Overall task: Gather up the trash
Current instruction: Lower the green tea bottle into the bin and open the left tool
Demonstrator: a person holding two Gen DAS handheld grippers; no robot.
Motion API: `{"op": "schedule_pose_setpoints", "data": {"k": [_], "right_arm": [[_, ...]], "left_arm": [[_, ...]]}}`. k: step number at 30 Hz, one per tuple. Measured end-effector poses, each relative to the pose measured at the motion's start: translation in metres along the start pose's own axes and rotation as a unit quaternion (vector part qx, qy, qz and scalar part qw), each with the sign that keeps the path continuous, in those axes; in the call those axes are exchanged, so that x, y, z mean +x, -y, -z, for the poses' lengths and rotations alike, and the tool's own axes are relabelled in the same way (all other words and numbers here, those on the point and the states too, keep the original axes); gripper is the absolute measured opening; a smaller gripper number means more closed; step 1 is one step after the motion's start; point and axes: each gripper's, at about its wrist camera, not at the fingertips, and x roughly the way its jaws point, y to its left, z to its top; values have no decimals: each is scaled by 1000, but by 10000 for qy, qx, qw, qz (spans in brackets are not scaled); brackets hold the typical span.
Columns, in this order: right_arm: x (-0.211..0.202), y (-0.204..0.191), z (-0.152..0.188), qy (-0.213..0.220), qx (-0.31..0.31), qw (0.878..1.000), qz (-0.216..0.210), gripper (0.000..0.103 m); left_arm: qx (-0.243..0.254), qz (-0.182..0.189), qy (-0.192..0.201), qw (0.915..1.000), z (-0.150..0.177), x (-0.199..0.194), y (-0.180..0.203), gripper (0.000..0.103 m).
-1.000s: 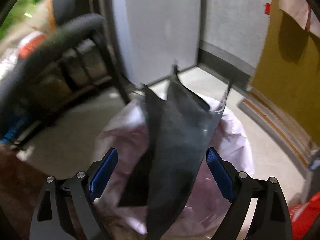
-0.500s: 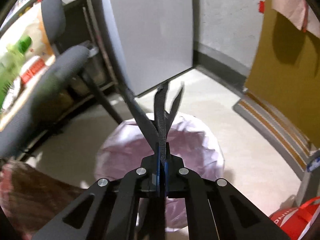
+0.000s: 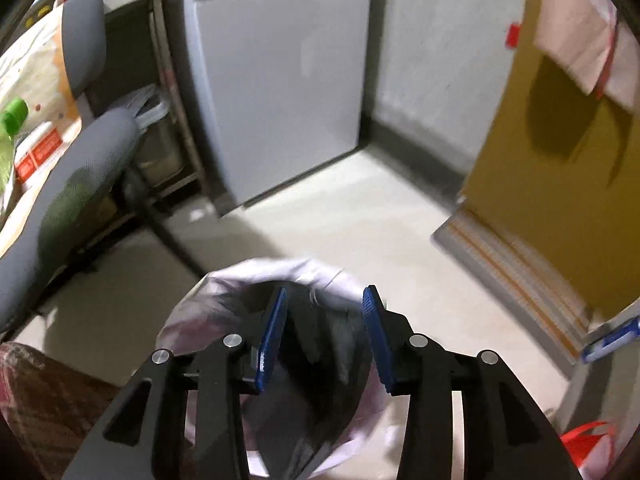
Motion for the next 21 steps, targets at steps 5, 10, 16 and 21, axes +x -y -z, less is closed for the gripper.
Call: {"op": "schedule_pose_setpoints", "data": {"k": [5, 10, 16, 21], "right_arm": [[-43, 4, -12, 596, -19, 9982, 60, 40], [-82, 10, -28, 1131, 299, 9922, -423, 41], [-110, 18, -44, 1560, 394, 9852, -596, 41], [-116, 23, -45, 1665, 507, 9824, -674, 44]], "left_arm": [[196, 262, -58, 9994, 3, 3, 13, 62], [499, 868, -124, 9949, 1, 5, 37, 63], [752, 1401, -150, 9872, -11, 14, 74, 65], [974, 1165, -173, 9882, -12, 33, 87, 96]]}}
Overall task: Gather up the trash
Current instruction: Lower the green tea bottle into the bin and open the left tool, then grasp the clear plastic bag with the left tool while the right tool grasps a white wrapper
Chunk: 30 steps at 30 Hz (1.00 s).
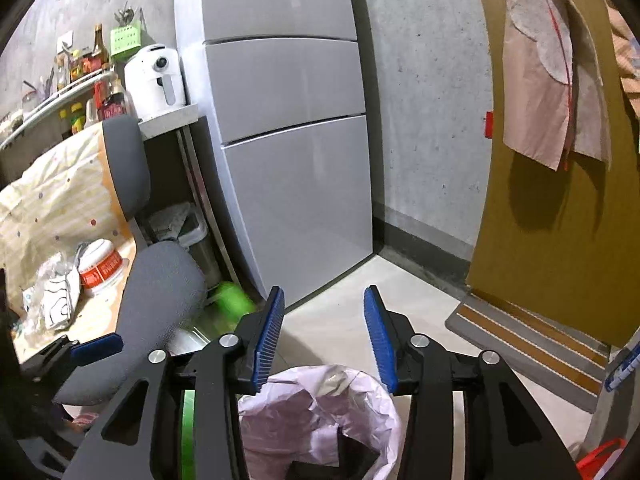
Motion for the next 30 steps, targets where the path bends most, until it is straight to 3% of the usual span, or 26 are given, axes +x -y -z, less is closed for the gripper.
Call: {"op": "schedule_pose_setpoints", "data": {"k": [6, 10, 16, 24, 30], "right_arm": [[3, -6, 8, -44, -3, 9999, -137, 46], [3, -17, 7, -38, -29, 9993, -361, 46], [-7, -50, -2, 145, -164, 9936, -1106, 46], [-4, -119, -11, 50, -295, 9794, -1999, 46], [6, -194, -11, -199, -811, 9639, -2529, 50]], "left_arm": [[-93, -512, 81, 9986, 5, -17, -26, 96], [-273, -1086, 110, 9937, 15, -41, -51, 96], [-711, -1738, 67, 9822, 33, -79, -90, 96], [-1285, -2663, 211, 9551, 65, -156, -140, 96], [-1675, -3426, 336, 9238, 86, -209, -176, 96]]}}
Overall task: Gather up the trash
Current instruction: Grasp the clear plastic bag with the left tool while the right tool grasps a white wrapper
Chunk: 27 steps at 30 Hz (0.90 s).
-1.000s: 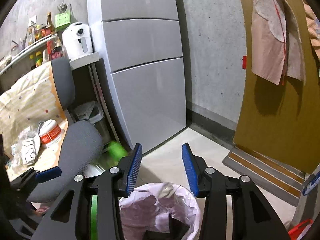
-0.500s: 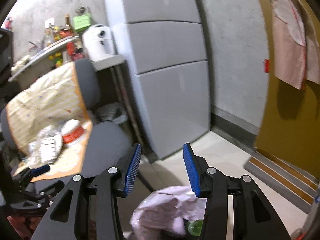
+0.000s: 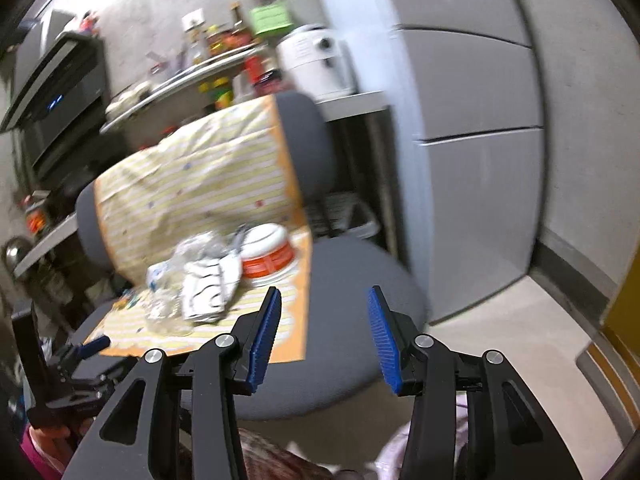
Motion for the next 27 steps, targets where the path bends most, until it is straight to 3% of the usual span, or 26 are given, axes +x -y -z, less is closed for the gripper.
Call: {"op": "schedule_pose_setpoints", "data": {"k": [5, 11, 17, 27], "right_arm": [[31, -44, -5, -161, -445, 9984, -299, 59], [71, -87, -6, -301, -890, 9944, -493, 73], [92, -102, -3, -358, -1014, 9929, -507, 74], [100, -86, 3, -466, -824, 9941, -539, 75]], "left_arm": [[-321, -538, 27, 9980, -2, 1, -49, 96], [-697, -604, -59, 9957, -8, 19, -83, 96], [-408, -608, -221, 9971, -15, 56, -62, 96], [419, -1215, -706, 9892, -13, 127, -21, 96]]}}
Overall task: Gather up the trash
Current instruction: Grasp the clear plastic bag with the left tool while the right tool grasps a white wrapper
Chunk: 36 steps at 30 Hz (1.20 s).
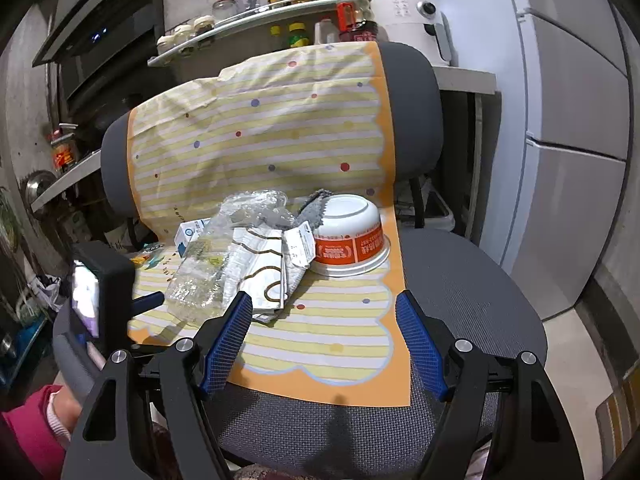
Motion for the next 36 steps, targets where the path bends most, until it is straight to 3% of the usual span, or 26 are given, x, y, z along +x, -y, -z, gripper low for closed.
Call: {"op": "schedule_pose_setpoints", "data": {"k": [5, 7, 10, 13, 18, 19, 20, 22, 24, 26, 29, 31, 36], "right_arm": [[-3, 10, 0, 28, 97, 9999, 11, 75], [-5, 12, 0, 51, 121, 9999, 21, 75], [-10, 14, 0, 92, 141, 9998, 47, 75], [-14, 13, 1, 120, 136, 9998, 39, 75], [-14, 2, 0, 111, 35, 9999, -17, 75], [-13, -1, -1, 102, 17, 9999, -39, 75], [-12, -7, -1, 86, -36, 9999, -72, 75], [-11, -13, -2, 83, -113, 9998, -112, 75], [-9, -21, -3, 82, -185, 9997, -161, 75], [-6, -28, -3, 65, -222, 9995, -217, 75], [0, -37, -3, 2, -282, 9993, -263, 75], [6, -42, -2, -58, -337, 9990, -277, 75], [25, -48, -3, -237, -350, 9986, -303, 75]], "left_arm": [[92, -329, -182, 9993, -4, 18, -1, 95], [89, -376, -183, 9991, -5, 20, -4, 88], [42, -228, -162, 9996, -7, 14, -11, 83], [-110, -135, -1, 9998, -8, -4, -21, 59], [-923, 227, 601, 9937, -6, -52, -61, 57], [-1053, 268, 724, 9914, -6, -61, -68, 38], [-1258, 369, 824, 9879, -6, -71, -79, 30], [-1682, 613, 968, 9791, -3, -84, -99, 25], [-2152, 753, 999, 9685, 4, -88, -124, 23], [-2388, 738, 985, 9632, 10, -86, -141, 23], [-2573, 560, 802, 9614, 19, -74, -159, 23], [-2602, 674, 687, 9608, 22, -65, -164, 25], [-2286, 870, 623, 9676, 13, -44, -151, 41]]}}
